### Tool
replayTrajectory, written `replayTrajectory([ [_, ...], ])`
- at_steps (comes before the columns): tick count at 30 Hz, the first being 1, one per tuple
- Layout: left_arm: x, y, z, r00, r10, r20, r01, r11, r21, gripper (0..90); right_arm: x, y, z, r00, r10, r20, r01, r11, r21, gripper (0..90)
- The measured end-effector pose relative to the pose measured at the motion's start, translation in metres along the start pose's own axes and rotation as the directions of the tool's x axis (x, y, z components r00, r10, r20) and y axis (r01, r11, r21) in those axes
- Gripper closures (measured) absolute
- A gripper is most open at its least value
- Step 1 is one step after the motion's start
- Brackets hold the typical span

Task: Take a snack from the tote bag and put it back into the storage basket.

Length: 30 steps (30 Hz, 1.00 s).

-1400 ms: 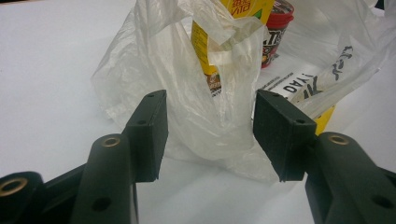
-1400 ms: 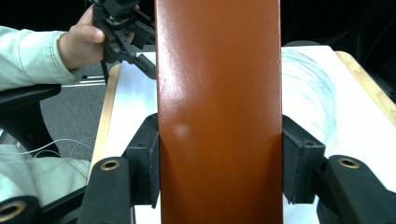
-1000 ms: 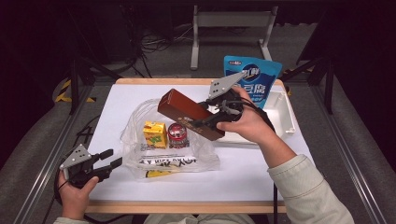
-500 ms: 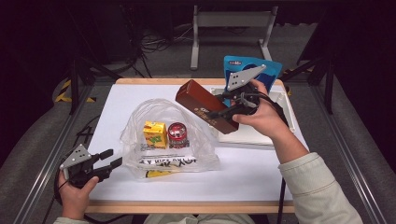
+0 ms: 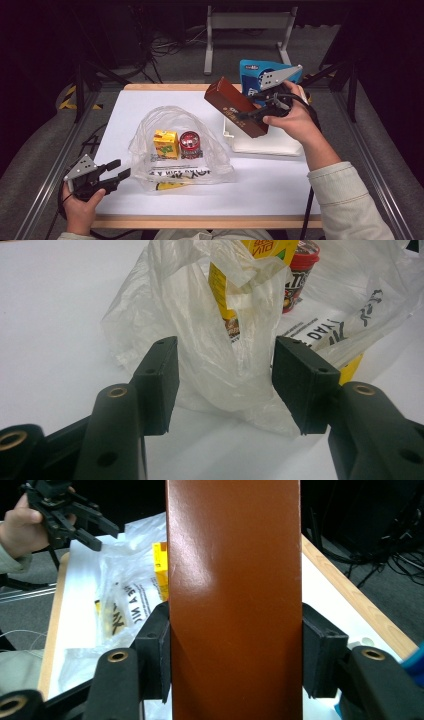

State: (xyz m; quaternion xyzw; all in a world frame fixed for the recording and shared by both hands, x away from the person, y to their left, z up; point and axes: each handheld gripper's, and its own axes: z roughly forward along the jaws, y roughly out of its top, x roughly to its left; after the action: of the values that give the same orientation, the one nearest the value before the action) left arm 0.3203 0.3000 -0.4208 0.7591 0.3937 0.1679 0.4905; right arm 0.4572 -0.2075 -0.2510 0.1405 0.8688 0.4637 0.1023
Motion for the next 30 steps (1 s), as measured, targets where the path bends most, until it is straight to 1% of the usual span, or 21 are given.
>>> replayTrajectory([
  [3, 0.0, 0.0, 0.0, 1.0, 0.004, 0.0, -0.004, 1.0, 0.002, 44.9, -0.005, -0.004, -0.003, 0.9998, 0.009, 0.019, -0.009, 1.0, 0.007, 42.5],
  [9, -0.001, 0.001, 0.0, 0.9999, 0.011, 0.0, -0.011, 0.9999, 0.008, 45.1, -0.012, -0.01, -0.006, 0.999, 0.012, 0.042, -0.013, 1.0, 0.023, 42.5],
  [15, -0.001, 0.001, 0.001, 0.9999, 0.01, 0.003, -0.01, 0.9999, 0.008, 45.7, -0.023, -0.019, -0.011, 0.9963, 0.042, 0.075, -0.046, 0.998, 0.043, 42.5],
  [18, -0.001, 0.001, 0.001, 0.9999, 0.01, 0.003, -0.01, 0.9999, 0.009, 45.9, -0.028, -0.022, -0.014, 0.9944, 0.045, 0.096, -0.05, 0.998, 0.047, 42.5],
  [25, -0.001, 0.001, 0.001, 0.9999, 0.01, 0.002, -0.01, 0.9999, 0.01, 46.0, -0.036, -0.028, -0.017, 0.9914, 0.053, 0.119, -0.06, 0.997, 0.055, 42.5],
  [30, -0.001, 0.001, 0.001, 0.9999, 0.013, 0.004, -0.013, 0.9999, 0.011, 45.9, -0.042, -0.034, -0.017, 0.9887, 0.057, 0.139, -0.068, 0.995, 0.076, 42.5],
])
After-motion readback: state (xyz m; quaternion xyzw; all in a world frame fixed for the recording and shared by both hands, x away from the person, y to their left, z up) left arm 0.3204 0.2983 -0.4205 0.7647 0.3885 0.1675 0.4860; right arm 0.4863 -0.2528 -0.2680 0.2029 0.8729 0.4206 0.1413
